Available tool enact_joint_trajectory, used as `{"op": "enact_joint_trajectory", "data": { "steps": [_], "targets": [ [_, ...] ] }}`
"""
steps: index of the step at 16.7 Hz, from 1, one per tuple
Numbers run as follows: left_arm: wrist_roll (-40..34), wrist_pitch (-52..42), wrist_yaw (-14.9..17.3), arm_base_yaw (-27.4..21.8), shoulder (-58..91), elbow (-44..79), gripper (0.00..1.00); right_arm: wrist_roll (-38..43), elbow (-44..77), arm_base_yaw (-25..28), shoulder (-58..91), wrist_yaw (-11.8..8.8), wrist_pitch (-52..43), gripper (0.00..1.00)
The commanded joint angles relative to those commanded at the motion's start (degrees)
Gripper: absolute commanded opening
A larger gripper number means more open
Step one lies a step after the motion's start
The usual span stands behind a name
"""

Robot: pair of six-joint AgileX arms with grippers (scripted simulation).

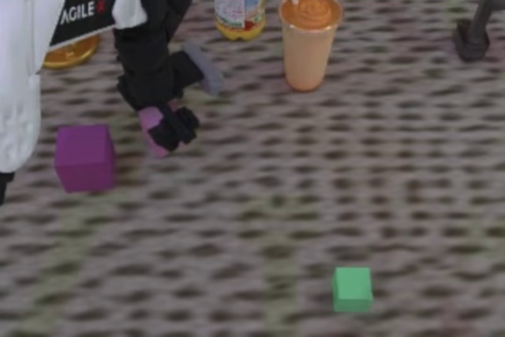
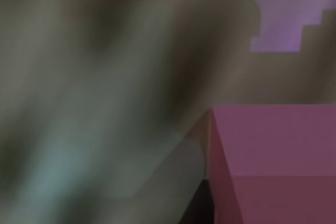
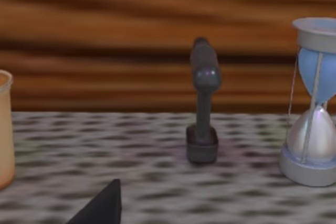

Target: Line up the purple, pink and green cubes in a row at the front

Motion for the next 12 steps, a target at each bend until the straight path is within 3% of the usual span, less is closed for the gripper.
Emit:
{"op": "enact_joint_trajectory", "data": {
  "steps": [7, 12],
  "targets": [
    [0.0, 0.0, 0.0, 0.0, 0.0, 0.0, 0.0, 0.0, 0.0, 0.0, 0.0, 0.0, 0.0, 1.0],
    [-0.23, -5.05, 0.49, 0.02, -2.18, 3.67, 0.0, 0.0, 0.0, 0.0, 0.0, 0.0, 0.0, 1.0]
  ]
}}
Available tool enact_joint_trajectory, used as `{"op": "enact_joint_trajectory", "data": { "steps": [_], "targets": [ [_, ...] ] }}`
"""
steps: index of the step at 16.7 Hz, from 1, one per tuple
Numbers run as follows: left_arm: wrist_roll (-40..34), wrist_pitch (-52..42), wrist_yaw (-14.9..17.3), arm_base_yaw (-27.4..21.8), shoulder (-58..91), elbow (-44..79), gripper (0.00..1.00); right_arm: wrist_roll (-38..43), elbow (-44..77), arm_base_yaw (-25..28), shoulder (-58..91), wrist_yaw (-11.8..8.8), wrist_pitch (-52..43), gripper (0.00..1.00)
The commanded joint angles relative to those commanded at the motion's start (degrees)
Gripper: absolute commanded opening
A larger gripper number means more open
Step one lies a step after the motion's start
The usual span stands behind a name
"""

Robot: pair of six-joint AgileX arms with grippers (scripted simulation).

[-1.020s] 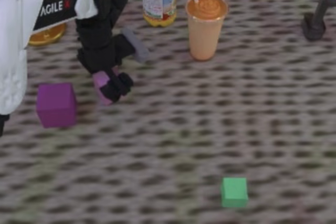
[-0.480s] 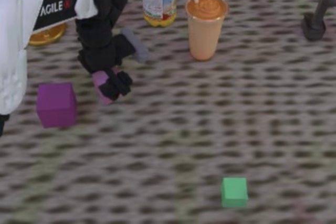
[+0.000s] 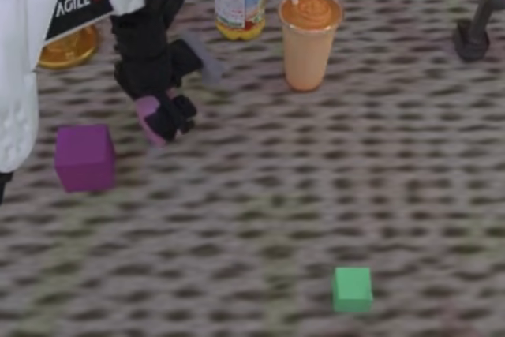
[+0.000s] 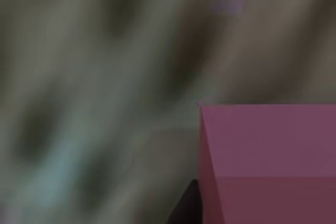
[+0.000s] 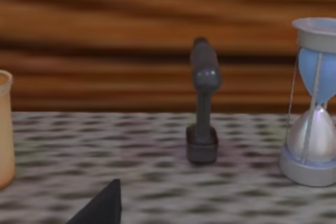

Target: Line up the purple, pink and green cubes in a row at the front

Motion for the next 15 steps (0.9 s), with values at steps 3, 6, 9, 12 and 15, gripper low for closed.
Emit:
{"op": "enact_joint_trajectory", "data": {
  "steps": [3, 6, 9, 12, 15],
  "targets": [
    [-0.13, -6.82, 0.07, 0.57, -1.43, 4.76, 0.0, 0.0, 0.0, 0.0, 0.0, 0.0, 0.0, 1.0],
    [-0.24, -9.22, 0.13, 0.86, -2.36, 6.89, 0.0, 0.0, 0.0, 0.0, 0.0, 0.0, 0.0, 1.0],
    [-0.13, -9.06, 0.1, 0.53, -2.17, 6.79, 0.0, 0.0, 0.0, 0.0, 0.0, 0.0, 0.0, 1.0],
    [-0.31, -8.3, 0.01, -1.66, -3.94, 4.58, 0.0, 0.0, 0.0, 0.0, 0.0, 0.0, 0.0, 1.0],
    [-0.76, -6.23, -0.1, -8.8, -9.0, -2.48, 0.0, 0.0, 0.0, 0.0, 0.0, 0.0, 0.0, 1.0]
  ]
}}
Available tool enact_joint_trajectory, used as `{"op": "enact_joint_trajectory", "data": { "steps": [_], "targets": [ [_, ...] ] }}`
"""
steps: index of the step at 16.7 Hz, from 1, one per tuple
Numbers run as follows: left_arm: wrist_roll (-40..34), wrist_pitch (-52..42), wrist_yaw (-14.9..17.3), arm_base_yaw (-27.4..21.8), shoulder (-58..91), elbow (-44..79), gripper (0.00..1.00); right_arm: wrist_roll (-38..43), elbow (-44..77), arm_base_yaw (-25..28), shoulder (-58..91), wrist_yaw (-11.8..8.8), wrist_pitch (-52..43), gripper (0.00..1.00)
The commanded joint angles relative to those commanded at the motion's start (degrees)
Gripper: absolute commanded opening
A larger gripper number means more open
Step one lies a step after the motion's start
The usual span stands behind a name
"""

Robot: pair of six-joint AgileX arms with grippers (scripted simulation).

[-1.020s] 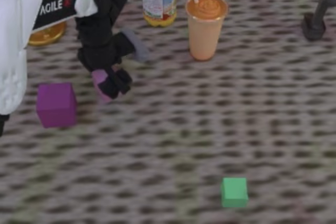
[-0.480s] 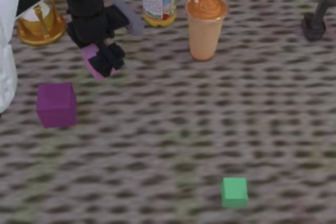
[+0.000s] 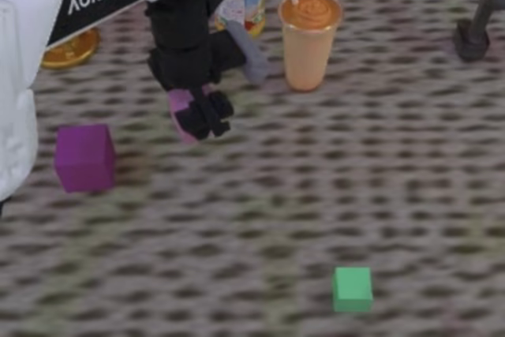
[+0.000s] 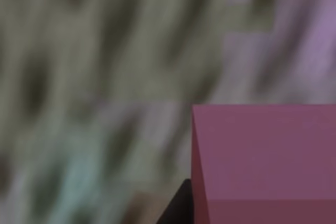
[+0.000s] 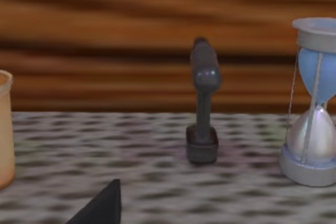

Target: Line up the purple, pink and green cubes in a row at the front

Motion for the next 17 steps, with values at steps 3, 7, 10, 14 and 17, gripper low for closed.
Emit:
{"op": "enact_joint_trajectory", "data": {
  "steps": [3, 7, 10, 14, 17],
  "targets": [
    [-0.68, 2.66, 0.02, -10.32, -6.61, -10.34, 0.0, 0.0, 0.0, 0.0, 0.0, 0.0, 0.0, 1.0],
    [-1.62, 6.24, 0.05, -22.78, -15.18, -22.66, 0.0, 0.0, 0.0, 0.0, 0.0, 0.0, 0.0, 1.0],
    [-1.95, 7.67, 0.0, -26.36, -18.41, -26.19, 0.0, 0.0, 0.0, 0.0, 0.0, 0.0, 0.0, 1.0],
    [-1.87, 7.54, 0.05, -26.23, -18.25, -26.14, 0.0, 0.0, 0.0, 0.0, 0.0, 0.0, 0.0, 1.0],
    [-1.9, 9.82, -0.06, -26.27, -17.34, -27.77, 0.0, 0.0, 0.0, 0.0, 0.0, 0.0, 0.0, 1.0]
  ]
}}
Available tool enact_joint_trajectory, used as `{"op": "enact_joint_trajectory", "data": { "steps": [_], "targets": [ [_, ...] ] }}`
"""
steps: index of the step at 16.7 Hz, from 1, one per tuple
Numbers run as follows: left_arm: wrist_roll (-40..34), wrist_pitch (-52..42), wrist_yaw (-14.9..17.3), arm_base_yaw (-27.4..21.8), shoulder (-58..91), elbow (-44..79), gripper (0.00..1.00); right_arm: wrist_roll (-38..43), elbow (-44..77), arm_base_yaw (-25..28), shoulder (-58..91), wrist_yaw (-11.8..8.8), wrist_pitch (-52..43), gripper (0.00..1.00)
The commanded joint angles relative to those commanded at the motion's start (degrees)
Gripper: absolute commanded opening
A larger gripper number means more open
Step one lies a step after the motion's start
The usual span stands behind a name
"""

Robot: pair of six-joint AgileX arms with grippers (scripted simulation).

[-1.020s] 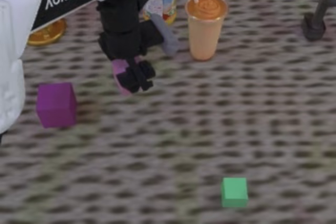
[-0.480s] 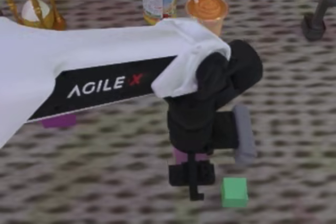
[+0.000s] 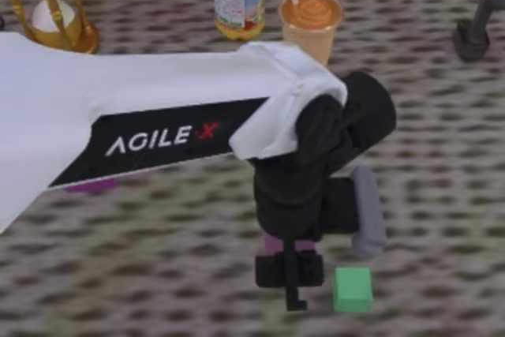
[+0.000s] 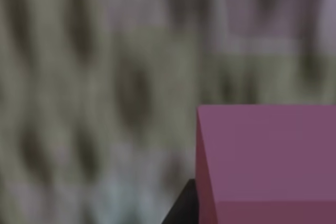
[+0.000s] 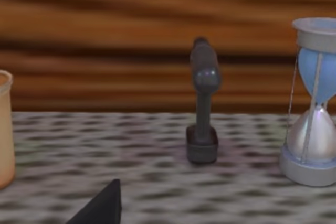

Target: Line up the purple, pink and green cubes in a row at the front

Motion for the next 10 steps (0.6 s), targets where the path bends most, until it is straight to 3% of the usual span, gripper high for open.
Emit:
{"op": "enact_joint_trajectory", "data": {
  "steps": [5, 10],
  "targets": [
    [-0.13, 10.29, 0.09, -0.23, 3.77, -5.77, 0.0, 0.0, 0.0, 0.0, 0.0, 0.0, 0.0, 1.0],
    [-0.14, 12.02, 0.1, -0.31, 4.6, -6.89, 0.0, 0.0, 0.0, 0.0, 0.0, 0.0, 0.0, 1.0]
  ]
}}
